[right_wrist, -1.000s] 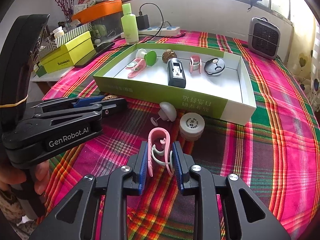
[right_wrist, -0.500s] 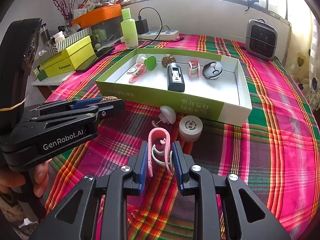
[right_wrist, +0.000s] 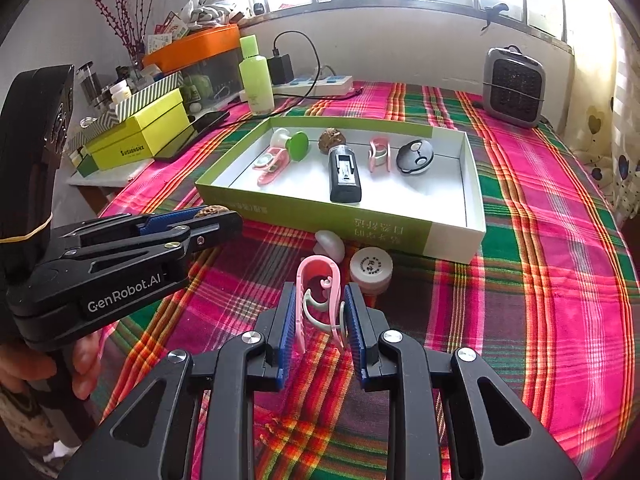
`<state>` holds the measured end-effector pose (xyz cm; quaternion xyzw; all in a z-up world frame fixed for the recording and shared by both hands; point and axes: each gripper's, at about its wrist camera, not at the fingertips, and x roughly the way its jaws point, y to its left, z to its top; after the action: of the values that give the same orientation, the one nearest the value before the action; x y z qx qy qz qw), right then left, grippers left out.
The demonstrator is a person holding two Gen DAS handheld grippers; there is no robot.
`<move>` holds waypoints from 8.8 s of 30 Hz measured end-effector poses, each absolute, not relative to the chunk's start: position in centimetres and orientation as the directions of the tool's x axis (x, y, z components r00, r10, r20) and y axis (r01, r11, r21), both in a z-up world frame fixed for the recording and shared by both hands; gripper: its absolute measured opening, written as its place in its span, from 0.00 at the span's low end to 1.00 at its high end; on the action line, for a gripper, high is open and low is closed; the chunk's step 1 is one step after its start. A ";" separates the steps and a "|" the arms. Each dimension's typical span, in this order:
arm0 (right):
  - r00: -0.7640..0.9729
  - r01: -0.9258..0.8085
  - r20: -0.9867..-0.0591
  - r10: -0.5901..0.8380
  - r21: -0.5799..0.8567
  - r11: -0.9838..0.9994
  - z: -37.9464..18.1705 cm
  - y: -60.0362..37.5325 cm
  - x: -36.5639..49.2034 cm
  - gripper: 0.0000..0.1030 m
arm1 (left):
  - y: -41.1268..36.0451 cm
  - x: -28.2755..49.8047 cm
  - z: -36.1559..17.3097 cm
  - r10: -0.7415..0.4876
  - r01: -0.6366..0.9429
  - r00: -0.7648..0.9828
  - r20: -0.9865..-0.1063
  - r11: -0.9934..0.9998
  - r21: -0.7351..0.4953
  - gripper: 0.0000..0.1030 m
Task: Organize objects
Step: 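Lift the pink-and-white clip and walnut with both tools and carry over the box, then lower the pink-and-white clip and walnut with both tools into the box, then open both tools to release the clip and walnut in the box, then withdraw both open tools up and out of the box, then move the right tool to the white printed disc while the left tool approaches the white knob, then close the right tool on the white printed disc while the left tool grasps the white knob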
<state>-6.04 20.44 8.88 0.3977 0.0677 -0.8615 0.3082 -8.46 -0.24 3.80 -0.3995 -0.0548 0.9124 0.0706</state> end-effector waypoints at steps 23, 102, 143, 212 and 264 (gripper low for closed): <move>-0.536 0.559 -0.700 -0.472 0.124 -0.820 11.0 21.2 -9.5 0.24 | 0.8 -11.4 5.4 0.193 -0.101 -0.674 -0.713 -0.980 -0.170 0.27; -0.430 0.543 -0.774 -0.465 0.190 -0.818 7.1 18.2 -20.1 0.24 | 1.0 -20.9 1.6 0.132 -0.043 -0.601 -0.788 -0.990 -0.134 0.27; -0.477 0.537 -0.756 -0.448 0.154 -0.830 8.1 18.6 -18.4 0.35 | 1.0 -18.9 2.6 0.131 -0.039 -0.624 -0.770 -0.990 -0.137 0.38; -0.505 0.493 -0.747 -0.433 0.162 -0.855 7.5 22.0 -10.1 0.40 | 0.6 -9.1 2.6 0.204 -0.047 -0.641 -0.740 -0.973 -0.227 0.38; -0.513 0.479 -0.770 -0.378 0.108 -0.871 6.8 23.4 -10.4 0.29 | 3.9 -10.4 1.9 0.248 -0.128 -0.594 -0.765 -0.968 -0.214 0.44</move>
<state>-10.43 23.43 6.80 0.4270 0.0591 -0.8679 0.2470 -10.38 3.93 1.88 -0.4378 -0.0681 0.8903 0.1055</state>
